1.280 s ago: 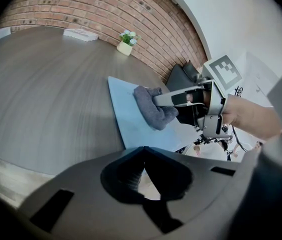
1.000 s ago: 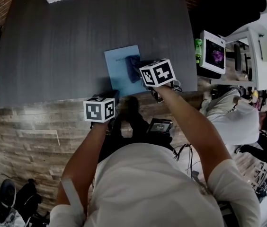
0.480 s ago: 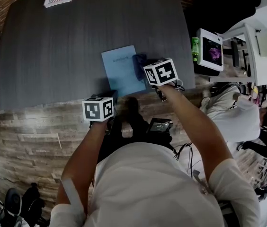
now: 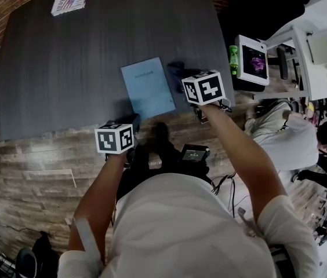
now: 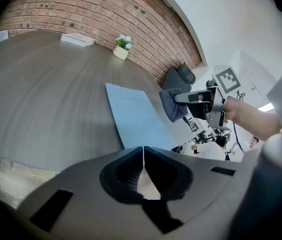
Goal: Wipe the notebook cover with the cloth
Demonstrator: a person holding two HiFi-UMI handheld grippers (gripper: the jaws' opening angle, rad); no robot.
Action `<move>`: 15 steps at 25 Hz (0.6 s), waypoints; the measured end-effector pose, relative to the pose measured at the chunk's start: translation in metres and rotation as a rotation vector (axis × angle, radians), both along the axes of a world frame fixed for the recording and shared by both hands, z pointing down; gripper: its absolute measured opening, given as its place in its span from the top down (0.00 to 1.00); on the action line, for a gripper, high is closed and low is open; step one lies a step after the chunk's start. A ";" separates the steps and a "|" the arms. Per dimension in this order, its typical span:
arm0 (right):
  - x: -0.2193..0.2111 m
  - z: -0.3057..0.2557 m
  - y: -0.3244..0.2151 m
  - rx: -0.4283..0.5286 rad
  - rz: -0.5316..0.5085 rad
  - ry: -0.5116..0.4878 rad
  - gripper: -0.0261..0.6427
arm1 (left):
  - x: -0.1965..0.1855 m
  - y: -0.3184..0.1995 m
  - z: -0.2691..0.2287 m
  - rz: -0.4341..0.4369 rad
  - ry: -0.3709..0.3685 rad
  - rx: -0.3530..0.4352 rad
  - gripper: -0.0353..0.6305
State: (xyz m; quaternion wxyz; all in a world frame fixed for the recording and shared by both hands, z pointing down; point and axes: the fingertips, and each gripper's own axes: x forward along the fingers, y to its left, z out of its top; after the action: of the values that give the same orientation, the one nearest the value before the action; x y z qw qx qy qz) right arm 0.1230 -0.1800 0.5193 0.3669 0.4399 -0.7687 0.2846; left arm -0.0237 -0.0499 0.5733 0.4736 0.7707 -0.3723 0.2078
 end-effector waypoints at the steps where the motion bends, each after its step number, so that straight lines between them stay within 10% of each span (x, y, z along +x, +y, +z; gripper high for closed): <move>1: -0.004 -0.003 0.002 0.003 -0.004 -0.011 0.81 | -0.003 0.002 -0.002 -0.004 0.001 0.004 0.93; 15: -0.113 0.011 0.067 -0.136 -0.122 -0.208 0.81 | -0.028 0.028 -0.006 -0.037 0.028 -0.004 0.93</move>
State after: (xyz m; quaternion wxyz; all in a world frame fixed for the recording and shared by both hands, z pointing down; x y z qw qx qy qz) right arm 0.0102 -0.1134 0.5306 0.3309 0.3347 -0.8067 0.3573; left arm -0.0520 -0.0220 0.5669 0.4840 0.7656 -0.3793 0.1891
